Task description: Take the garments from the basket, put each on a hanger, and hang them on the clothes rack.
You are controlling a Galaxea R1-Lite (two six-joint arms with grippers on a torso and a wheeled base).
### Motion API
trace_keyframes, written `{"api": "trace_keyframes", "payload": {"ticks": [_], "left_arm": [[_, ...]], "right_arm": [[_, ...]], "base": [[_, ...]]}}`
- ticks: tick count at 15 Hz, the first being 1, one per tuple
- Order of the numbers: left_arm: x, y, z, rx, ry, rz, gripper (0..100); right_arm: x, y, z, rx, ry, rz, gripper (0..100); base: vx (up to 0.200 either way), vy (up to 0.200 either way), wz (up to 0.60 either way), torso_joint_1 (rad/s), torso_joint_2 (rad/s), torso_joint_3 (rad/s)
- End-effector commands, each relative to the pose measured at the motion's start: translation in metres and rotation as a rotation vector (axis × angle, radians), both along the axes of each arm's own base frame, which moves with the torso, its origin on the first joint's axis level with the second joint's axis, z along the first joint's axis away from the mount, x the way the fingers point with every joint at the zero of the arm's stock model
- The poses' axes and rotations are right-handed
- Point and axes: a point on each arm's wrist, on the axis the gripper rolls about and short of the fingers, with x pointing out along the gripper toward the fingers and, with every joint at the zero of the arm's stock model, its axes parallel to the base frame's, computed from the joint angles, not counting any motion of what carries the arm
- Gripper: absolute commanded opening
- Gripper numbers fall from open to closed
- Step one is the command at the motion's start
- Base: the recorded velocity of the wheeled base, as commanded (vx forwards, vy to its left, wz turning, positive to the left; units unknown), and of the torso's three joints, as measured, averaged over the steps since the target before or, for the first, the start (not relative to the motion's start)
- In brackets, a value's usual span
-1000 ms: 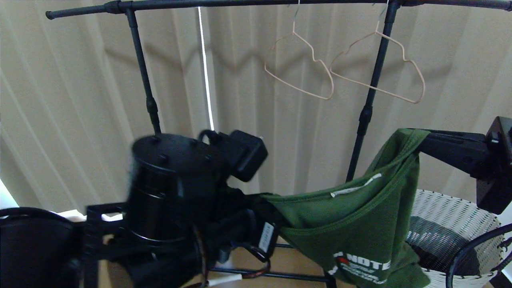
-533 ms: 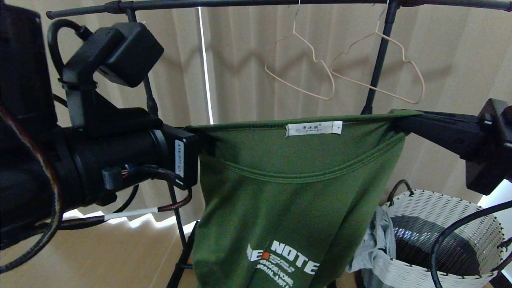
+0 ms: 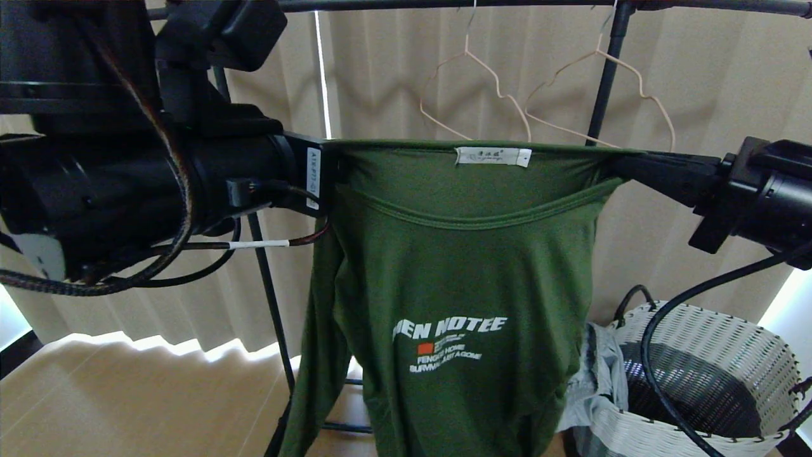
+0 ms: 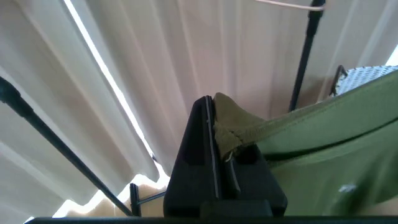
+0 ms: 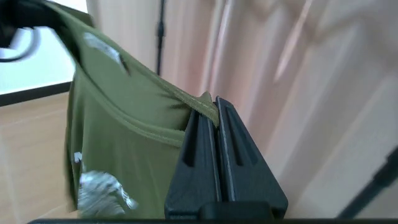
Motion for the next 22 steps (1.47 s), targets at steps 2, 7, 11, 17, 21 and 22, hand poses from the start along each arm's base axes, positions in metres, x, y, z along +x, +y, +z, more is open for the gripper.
{"api": "trace_keyframes", "payload": {"ticks": [2,7,11,17,21,22], "left_arm": [[0.017,-0.009,-0.015,0.009,0.051,0.019,0],[0.032,-0.016,-0.026,0.029,0.086,-0.017,0],[0.043,-0.028,-0.019,0.010,0.066,-0.111,0],[0.051,-0.034,-0.016,0.000,0.052,-0.111,0],[0.051,-0.030,-0.019,0.011,0.067,-0.098,0],[0.046,-0.025,-0.018,0.012,0.066,-0.095,0]], "right_arm": [[0.022,0.000,-0.010,-0.008,0.026,-0.034,0],[0.023,-0.018,-0.007,-0.007,0.015,-0.105,0],[-0.009,-0.030,0.004,-0.020,0.061,-0.120,0],[-0.039,-0.026,-0.005,-0.039,0.117,0.064,0],[-0.029,-0.031,-0.012,-0.120,0.085,0.019,0],[-0.022,-0.039,-0.014,-0.155,0.077,-0.040,0]], "base": [[0.000,0.000,0.00,0.000,0.00,0.000],[0.000,0.000,0.00,0.000,0.00,0.000],[0.000,0.000,0.00,0.000,0.00,0.000],[0.000,0.000,0.00,0.000,0.00,0.000],[0.000,0.000,0.00,0.000,0.00,0.000],[0.000,0.000,0.00,0.000,0.00,0.000]]}}
